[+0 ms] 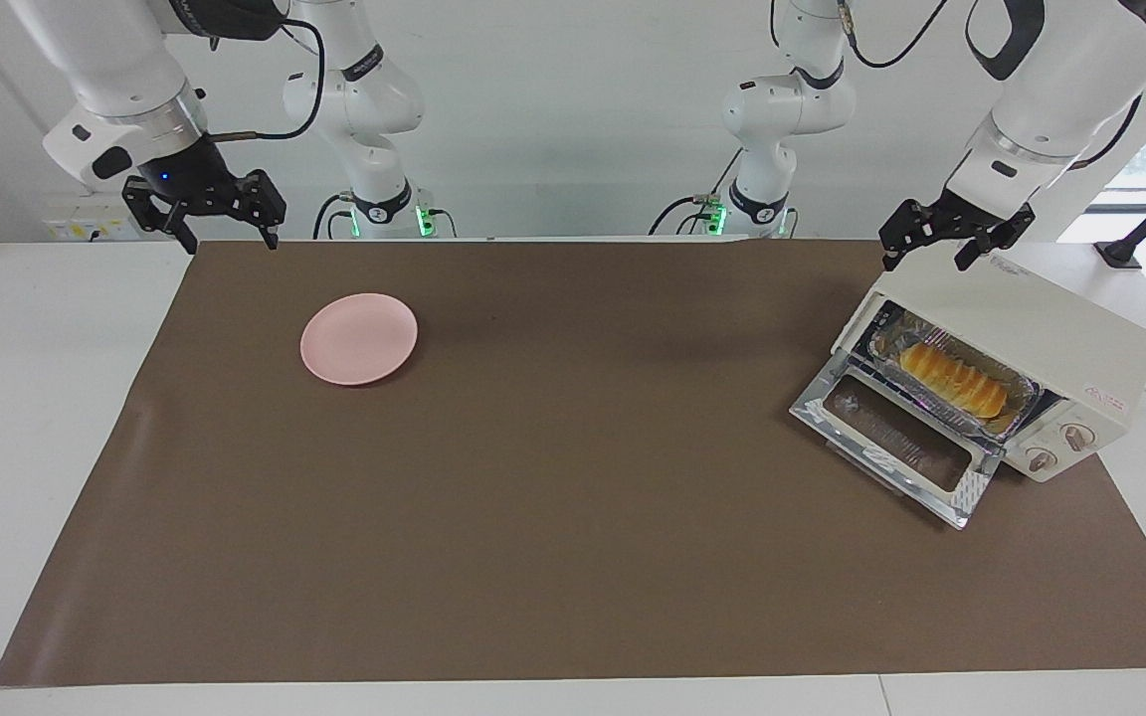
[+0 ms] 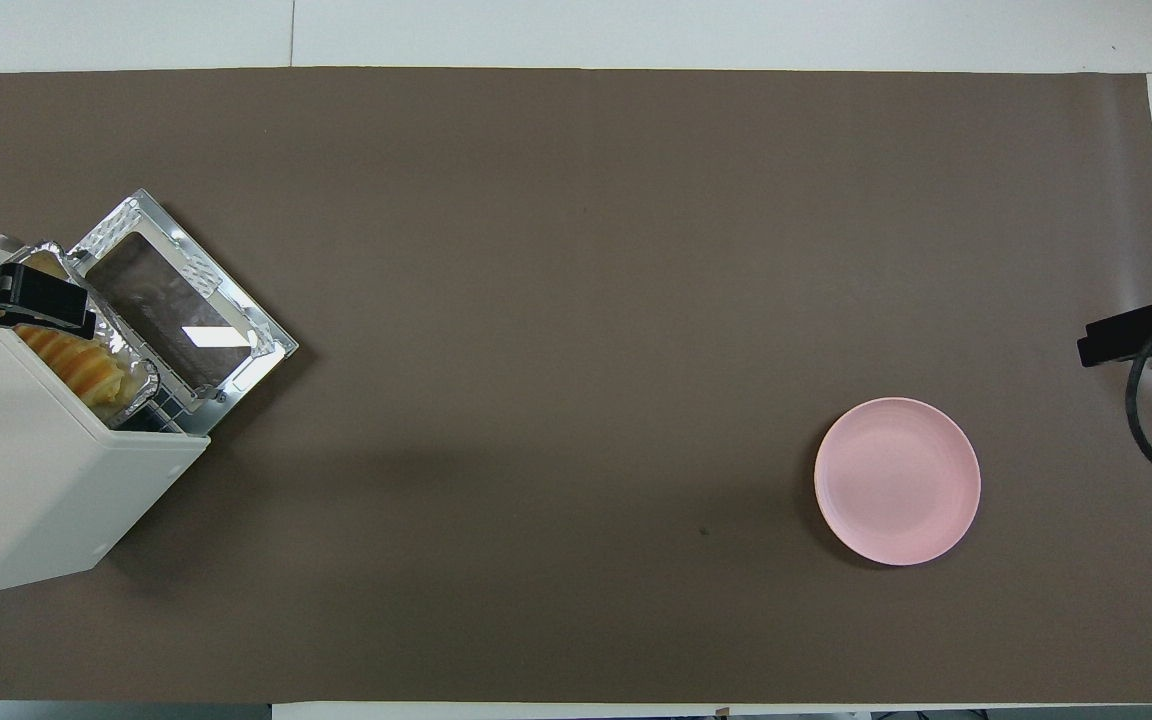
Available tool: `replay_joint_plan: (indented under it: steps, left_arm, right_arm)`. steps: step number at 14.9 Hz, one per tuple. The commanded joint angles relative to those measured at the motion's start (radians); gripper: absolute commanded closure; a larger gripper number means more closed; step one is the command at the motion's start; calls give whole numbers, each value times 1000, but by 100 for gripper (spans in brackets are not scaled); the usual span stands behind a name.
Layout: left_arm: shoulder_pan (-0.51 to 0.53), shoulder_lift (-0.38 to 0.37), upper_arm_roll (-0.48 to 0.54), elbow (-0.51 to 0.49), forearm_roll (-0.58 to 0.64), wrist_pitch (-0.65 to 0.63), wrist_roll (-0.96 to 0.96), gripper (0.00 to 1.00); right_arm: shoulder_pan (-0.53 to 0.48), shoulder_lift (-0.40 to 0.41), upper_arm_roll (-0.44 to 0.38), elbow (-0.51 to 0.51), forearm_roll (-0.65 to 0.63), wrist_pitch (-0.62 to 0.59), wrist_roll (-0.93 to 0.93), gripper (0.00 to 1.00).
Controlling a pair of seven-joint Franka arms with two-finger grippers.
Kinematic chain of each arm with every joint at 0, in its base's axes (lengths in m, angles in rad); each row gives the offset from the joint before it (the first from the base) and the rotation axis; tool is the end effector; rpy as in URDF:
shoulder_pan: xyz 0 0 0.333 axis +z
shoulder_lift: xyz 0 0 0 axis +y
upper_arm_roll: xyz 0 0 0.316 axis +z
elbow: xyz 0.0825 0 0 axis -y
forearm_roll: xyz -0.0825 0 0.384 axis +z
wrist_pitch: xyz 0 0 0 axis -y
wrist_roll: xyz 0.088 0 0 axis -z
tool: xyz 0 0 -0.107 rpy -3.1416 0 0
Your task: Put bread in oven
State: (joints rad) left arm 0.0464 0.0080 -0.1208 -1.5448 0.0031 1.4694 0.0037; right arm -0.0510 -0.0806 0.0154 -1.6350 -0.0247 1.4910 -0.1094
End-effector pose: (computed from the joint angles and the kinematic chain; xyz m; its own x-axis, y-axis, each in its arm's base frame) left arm 0.5448 -0.0400 0.6238 0.9935 -0.0775 -0.0833 -0.0779 -0.9970 -0.0018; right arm 0.5200 -0.0210 0.6311 0.9953 0.0717 -0.0658 0.0731 -0.9971 0.0189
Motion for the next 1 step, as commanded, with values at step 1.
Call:
replay_joint_plan:
  steps: [1]
  left_arm:
    - [9,-34,-5,-38,12,32,13,0]
  right_arm:
    - [-15,-19,6,-17,12,0,-18,0]
